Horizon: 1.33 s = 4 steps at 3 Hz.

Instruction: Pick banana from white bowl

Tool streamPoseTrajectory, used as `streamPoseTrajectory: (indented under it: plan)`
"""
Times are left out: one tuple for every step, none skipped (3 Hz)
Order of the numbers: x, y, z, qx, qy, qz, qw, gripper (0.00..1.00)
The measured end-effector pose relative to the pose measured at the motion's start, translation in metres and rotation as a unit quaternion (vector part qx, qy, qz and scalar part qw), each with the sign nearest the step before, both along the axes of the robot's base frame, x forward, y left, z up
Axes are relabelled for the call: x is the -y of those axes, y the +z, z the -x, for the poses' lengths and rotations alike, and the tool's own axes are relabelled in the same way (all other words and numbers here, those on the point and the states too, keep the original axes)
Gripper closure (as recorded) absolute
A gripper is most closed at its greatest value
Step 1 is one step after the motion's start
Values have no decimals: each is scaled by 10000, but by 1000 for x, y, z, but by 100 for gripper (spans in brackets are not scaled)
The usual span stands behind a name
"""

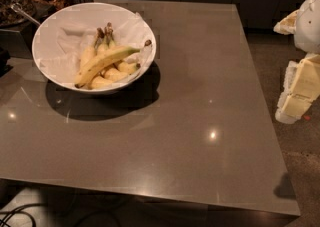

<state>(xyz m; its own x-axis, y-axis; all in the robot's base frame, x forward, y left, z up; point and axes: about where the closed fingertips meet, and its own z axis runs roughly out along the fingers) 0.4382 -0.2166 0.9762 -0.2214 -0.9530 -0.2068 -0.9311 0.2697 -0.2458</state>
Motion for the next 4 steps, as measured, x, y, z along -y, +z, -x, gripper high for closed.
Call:
streamPoseTrajectory:
  plan:
    - [-5,3,-2,67,8,-9,10000,0]
    - [-30,3,-11,-112,80,260,9996,0]
    - [-65,3,-25,-319,349,620,9970,0]
    - [-111,7,-48,-264,703,880,9933,0]
